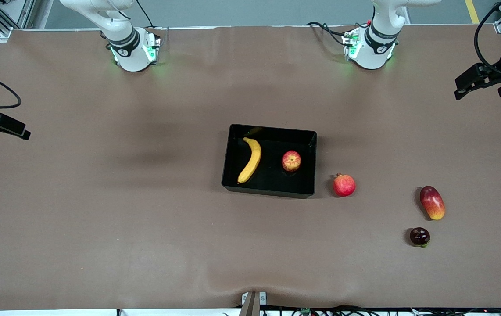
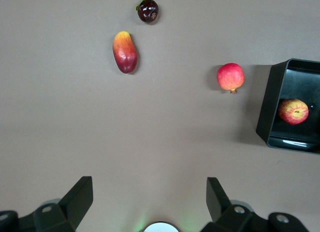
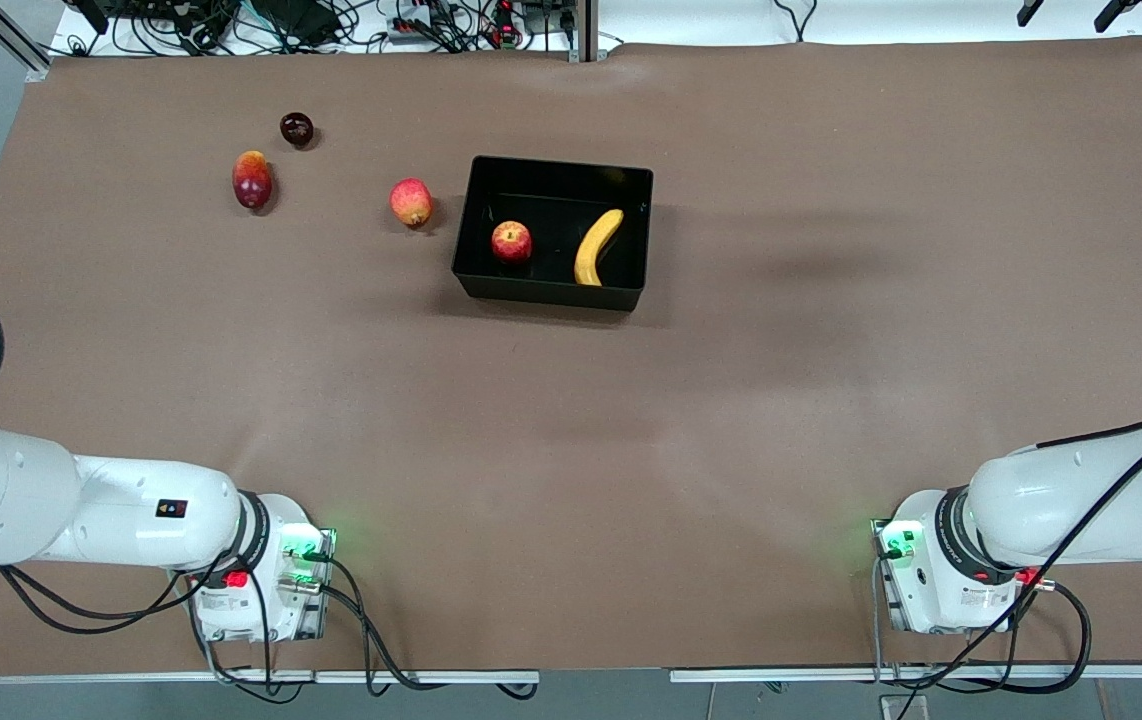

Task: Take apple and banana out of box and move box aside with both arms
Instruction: 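Move the left gripper toward the black tray, then lower the left gripper into the tray and grasp the red-yellow apple, then carry the apple out of the tray and release it beside the mango, then reach the left gripper back into the tray and grasp the banana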

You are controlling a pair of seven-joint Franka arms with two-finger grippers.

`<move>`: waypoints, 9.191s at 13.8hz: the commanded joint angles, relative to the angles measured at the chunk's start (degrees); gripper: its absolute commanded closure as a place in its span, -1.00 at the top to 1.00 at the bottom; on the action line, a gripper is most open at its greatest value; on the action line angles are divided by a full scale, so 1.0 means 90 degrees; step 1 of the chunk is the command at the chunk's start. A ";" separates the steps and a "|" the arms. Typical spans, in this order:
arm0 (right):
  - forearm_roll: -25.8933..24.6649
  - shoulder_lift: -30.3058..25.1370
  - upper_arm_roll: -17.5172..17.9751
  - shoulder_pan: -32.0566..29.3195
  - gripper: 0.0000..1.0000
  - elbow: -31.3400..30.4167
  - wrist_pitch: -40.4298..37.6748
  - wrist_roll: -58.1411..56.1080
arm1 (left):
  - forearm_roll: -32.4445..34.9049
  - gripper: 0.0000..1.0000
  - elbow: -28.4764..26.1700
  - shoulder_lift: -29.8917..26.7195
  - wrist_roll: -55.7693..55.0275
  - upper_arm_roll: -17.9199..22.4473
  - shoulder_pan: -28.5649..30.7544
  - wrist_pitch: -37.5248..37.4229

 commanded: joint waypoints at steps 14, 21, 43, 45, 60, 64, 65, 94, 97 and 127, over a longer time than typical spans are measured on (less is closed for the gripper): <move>-0.0011 -0.0116 0.0075 0.0439 1.00 0.0041 -0.0215 0.0056 | -0.0392 1.00 0.0149 0.1486 -0.1581 -0.1243 -0.0214 0.0639; -0.0040 -0.0097 0.0055 0.0371 1.00 0.0022 -0.0195 0.0056 | -0.0324 1.00 -0.0437 0.2082 -0.3195 -0.1597 -0.0750 0.2056; 0.0038 -0.0058 0.0026 0.0166 1.00 0.0031 -0.0185 0.0047 | 0.0936 1.00 -0.0866 0.4388 -0.6556 -0.1588 -0.2206 0.4547; 0.0038 -0.0058 0.0026 0.0166 1.00 0.0031 -0.0185 0.0047 | 0.0956 1.00 -0.0866 0.4447 -0.6546 -0.1588 -0.2235 0.4557; 0.0038 -0.0048 0.0026 0.0195 1.00 0.0022 -0.0078 0.0037 | 0.1083 -0.65 -0.0818 0.4847 -0.6546 -0.1597 -0.2352 0.4743; 0.0028 -0.0048 0.0026 0.0195 1.00 0.0022 -0.0078 0.0037 | 0.1083 -1.00 -0.0779 0.4711 -0.6537 -0.1597 -0.2343 0.4694; 0.0028 -0.0048 0.0026 0.0195 1.00 0.0022 -0.0078 0.0037 | 0.1083 -1.00 -0.0778 0.4604 -0.6546 -0.1597 -0.2343 0.4675; 0.0019 -0.0038 0.0045 0.0214 1.00 0.0022 -0.0068 0.0017 | 0.1171 1.00 -0.1628 0.4398 -0.1907 -0.1558 0.1886 0.5378; 0.0019 -0.0038 0.0045 0.0224 1.00 0.0022 -0.0068 0.0017 | 0.1161 1.00 -0.1599 0.3999 -0.1947 -0.1694 0.1847 0.5028; 0.0761 0.0499 0.0045 0.0351 1.00 -0.0008 0.0078 -0.0334 | 0.1747 1.00 0.1214 0.6184 -0.5464 -0.1783 -0.3290 0.5396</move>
